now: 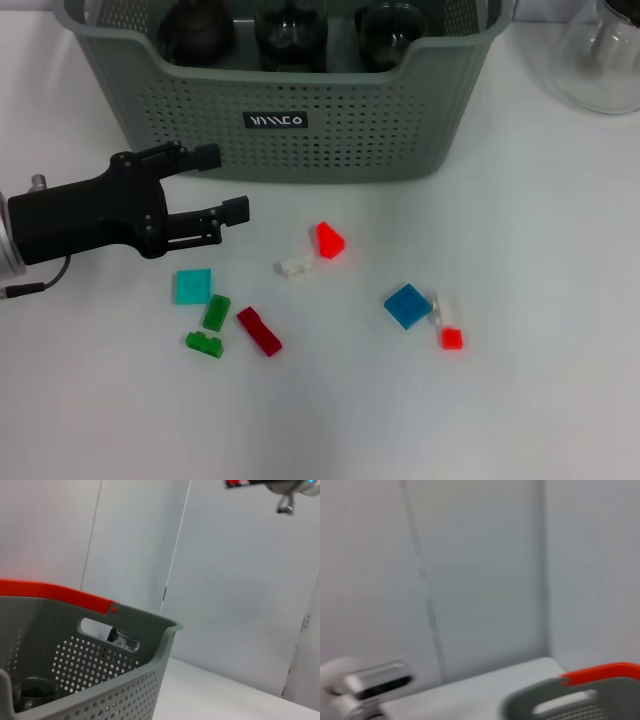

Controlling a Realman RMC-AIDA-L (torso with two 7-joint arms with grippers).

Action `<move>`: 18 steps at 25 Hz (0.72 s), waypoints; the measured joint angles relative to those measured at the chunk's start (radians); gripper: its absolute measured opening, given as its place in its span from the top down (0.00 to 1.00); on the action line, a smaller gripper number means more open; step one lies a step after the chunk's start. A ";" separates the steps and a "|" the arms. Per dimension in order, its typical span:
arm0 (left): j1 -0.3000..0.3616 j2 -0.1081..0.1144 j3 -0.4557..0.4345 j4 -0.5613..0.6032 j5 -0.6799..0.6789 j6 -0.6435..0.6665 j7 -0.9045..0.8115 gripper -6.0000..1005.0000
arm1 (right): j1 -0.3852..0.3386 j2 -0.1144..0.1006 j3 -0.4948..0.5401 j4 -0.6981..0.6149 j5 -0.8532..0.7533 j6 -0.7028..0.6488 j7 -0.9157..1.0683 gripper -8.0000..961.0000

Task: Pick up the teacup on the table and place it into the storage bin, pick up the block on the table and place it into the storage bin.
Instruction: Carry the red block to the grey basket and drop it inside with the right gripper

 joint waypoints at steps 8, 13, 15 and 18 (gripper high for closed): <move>-0.013 -0.015 0.007 0.000 0.000 -0.009 0.002 0.18 | 0.134 0.036 -0.156 0.080 -0.300 0.322 -0.018 0.79; -0.021 -0.027 0.007 0.000 0.000 -0.028 0.014 0.18 | 0.195 0.093 -0.247 0.263 -0.374 0.607 -0.132 0.79; -0.025 -0.030 0.008 0.000 0.000 -0.035 0.015 0.18 | 0.200 0.100 -0.259 0.286 -0.380 0.641 -0.144 0.79; -0.028 -0.030 0.008 0.000 0.000 -0.036 0.016 0.18 | 0.206 0.122 -0.291 0.320 -0.414 0.709 -0.150 0.79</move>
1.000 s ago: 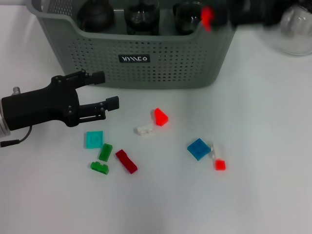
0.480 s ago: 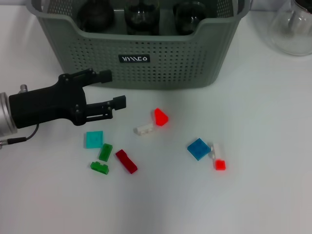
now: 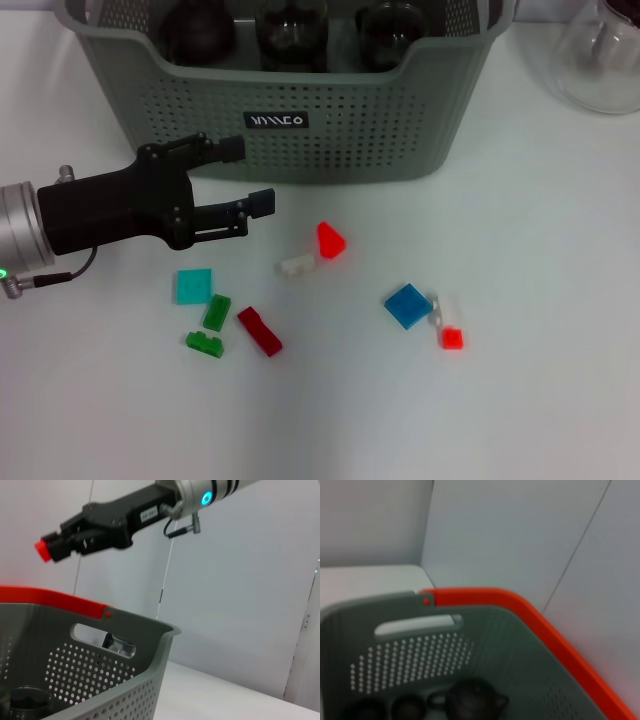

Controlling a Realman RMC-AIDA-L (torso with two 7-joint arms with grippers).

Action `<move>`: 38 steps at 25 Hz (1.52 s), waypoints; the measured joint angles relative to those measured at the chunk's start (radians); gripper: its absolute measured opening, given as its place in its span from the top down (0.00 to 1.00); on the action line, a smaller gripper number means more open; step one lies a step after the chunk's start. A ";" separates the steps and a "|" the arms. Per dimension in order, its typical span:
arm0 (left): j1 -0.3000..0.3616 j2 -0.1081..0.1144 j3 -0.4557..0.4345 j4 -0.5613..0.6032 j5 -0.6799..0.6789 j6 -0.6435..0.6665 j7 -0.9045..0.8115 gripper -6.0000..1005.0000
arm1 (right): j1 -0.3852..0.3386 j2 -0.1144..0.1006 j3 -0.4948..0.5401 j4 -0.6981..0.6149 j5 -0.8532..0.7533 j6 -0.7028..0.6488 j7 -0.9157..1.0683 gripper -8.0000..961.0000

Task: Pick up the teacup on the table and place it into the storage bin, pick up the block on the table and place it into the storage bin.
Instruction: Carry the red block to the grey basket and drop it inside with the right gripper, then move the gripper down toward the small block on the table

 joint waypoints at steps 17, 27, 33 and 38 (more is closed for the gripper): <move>0.000 -0.004 -0.001 -0.002 0.000 0.000 0.001 0.18 | -0.040 0.012 -0.006 -0.006 -0.183 -0.007 0.194 0.78; 0.006 -0.004 -0.001 -0.001 0.000 0.000 0.001 0.18 | -0.047 0.020 -0.001 -0.007 -0.208 0.044 0.195 0.69; 0.008 -0.004 0.000 -0.001 0.000 0.000 0.001 0.18 | -0.067 0.021 -0.003 -0.048 -0.208 0.054 0.196 0.49; 0.008 -0.004 -0.001 -0.001 0.000 0.001 0.001 0.18 | -0.166 0.048 0.002 -0.277 -0.109 -0.062 0.153 0.35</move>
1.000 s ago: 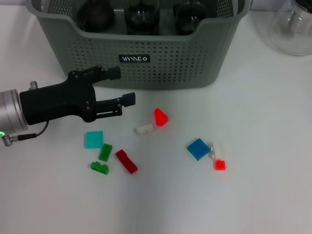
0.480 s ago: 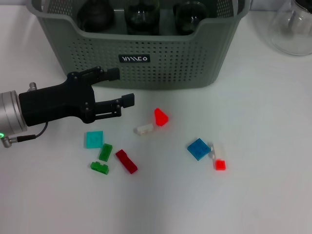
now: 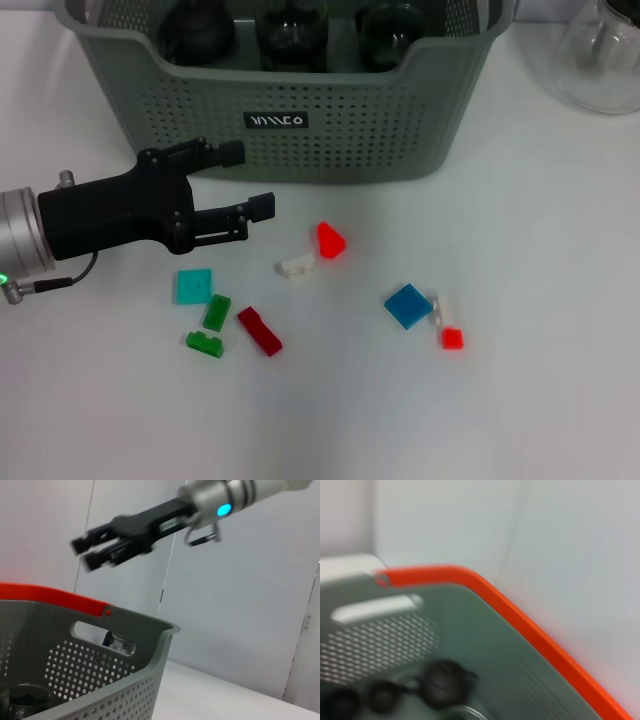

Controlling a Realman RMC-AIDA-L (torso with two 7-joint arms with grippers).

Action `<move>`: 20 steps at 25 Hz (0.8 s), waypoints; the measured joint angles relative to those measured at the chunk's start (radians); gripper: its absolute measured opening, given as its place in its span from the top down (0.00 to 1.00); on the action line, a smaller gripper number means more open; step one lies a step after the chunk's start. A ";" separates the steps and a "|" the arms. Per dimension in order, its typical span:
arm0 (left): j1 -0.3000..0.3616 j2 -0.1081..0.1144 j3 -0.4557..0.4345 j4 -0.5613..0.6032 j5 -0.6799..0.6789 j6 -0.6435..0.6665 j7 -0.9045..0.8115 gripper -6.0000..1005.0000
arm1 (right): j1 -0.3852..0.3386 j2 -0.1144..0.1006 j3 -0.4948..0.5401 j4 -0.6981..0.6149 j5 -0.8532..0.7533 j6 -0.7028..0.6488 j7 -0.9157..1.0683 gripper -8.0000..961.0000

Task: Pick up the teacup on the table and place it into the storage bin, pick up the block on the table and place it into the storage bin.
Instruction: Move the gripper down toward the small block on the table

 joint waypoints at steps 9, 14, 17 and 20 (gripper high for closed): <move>0.002 0.002 0.001 0.000 0.015 0.001 0.000 0.18 | -0.289 -0.021 0.069 -0.420 0.473 -0.432 -0.080 0.19; 0.003 0.004 0.002 -0.001 0.025 0.000 0.000 0.18 | -0.383 -0.044 0.132 -0.493 0.592 -0.703 -0.104 0.18; 0.003 0.006 0.002 -0.002 0.027 0.000 0.000 0.18 | -0.399 -0.048 0.138 -0.470 0.554 -0.823 -0.104 0.19; 0.003 0.008 0.001 -0.002 0.028 -0.001 0.000 0.18 | -0.421 -0.053 0.088 -0.443 0.482 -0.855 -0.099 0.19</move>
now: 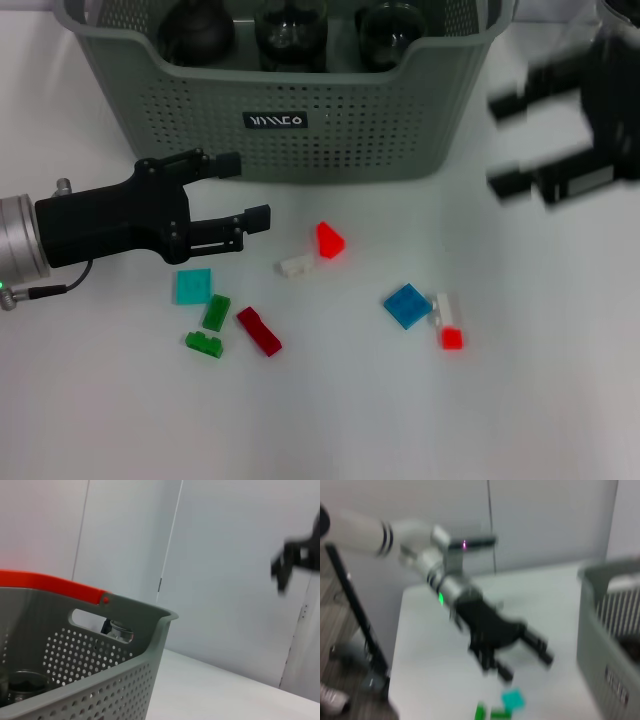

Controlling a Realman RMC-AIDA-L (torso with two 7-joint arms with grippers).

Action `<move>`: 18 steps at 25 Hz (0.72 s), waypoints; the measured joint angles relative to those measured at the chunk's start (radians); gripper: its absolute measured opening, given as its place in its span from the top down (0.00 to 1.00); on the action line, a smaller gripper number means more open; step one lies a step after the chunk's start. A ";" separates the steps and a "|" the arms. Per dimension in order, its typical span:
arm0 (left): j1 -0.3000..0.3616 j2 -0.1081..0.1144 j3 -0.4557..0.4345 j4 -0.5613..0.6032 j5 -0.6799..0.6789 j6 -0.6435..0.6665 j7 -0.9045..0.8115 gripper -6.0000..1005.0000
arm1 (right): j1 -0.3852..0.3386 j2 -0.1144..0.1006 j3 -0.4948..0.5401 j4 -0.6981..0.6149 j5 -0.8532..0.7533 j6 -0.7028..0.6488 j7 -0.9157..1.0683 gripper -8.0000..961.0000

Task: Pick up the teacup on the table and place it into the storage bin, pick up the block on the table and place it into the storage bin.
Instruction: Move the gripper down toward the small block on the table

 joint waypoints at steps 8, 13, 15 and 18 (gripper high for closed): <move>0.005 0.001 -0.001 0.000 0.000 -0.011 0.000 0.18 | 0.042 0.058 -0.100 0.134 -0.287 0.017 -0.013 0.19; 0.006 -0.003 0.000 0.000 0.000 -0.025 0.000 0.18 | 0.086 0.111 -0.139 0.203 -0.455 0.092 -0.017 0.19; 0.006 -0.005 0.001 0.000 0.000 -0.027 0.000 0.18 | 0.095 0.115 -0.189 0.241 -0.468 0.139 -0.017 0.19; 0.007 -0.005 0.001 0.000 0.001 -0.028 0.000 0.18 | 0.098 0.115 -0.272 0.292 -0.470 0.223 -0.014 0.19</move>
